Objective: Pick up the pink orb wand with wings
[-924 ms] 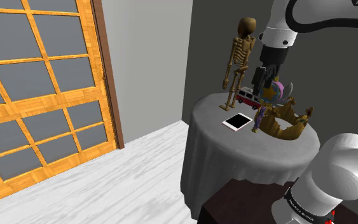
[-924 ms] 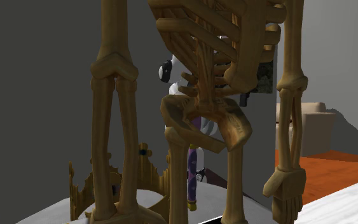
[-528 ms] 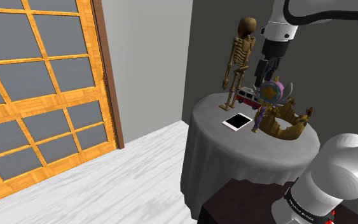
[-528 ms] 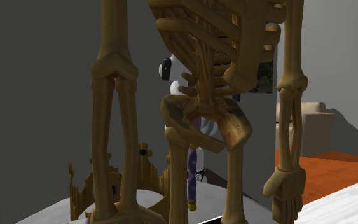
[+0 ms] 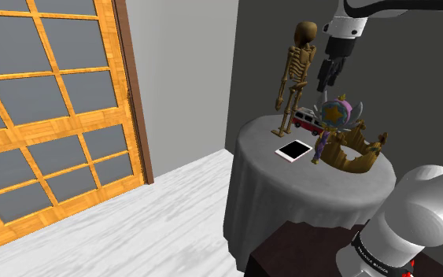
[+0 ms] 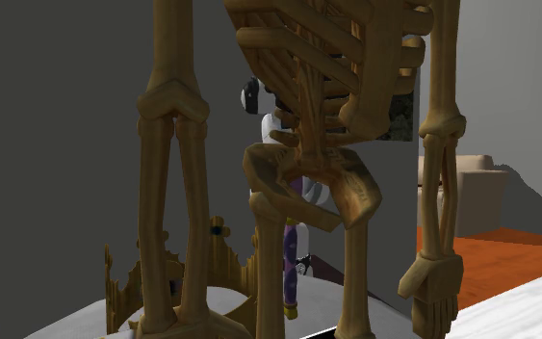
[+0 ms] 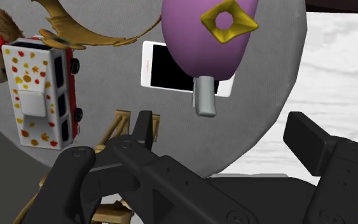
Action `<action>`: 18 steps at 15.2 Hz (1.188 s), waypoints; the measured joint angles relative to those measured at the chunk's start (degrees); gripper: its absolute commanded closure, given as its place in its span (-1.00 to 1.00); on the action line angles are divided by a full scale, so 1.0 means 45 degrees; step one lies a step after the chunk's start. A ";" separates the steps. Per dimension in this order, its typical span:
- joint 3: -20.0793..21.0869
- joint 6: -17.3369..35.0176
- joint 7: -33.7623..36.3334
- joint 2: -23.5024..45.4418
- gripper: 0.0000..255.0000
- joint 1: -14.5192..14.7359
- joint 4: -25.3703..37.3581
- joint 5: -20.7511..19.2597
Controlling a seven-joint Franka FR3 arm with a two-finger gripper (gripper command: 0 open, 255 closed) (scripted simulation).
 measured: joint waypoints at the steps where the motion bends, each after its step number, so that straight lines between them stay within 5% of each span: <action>1: -0.0043 0.0103 -0.0047 0.0027 -1.00 -0.0005 -0.0068 -0.0016; 7: -0.0160 0.1056 -0.0029 -0.0114 -1.00 -0.0049 -0.1155 -0.0110; 8: -0.0158 0.1105 -0.0018 -0.0128 1.00 -0.0051 -0.1218 -0.0114; 18: -0.0155 0.1160 -0.0007 -0.0156 1.00 -0.0053 -0.1282 -0.0119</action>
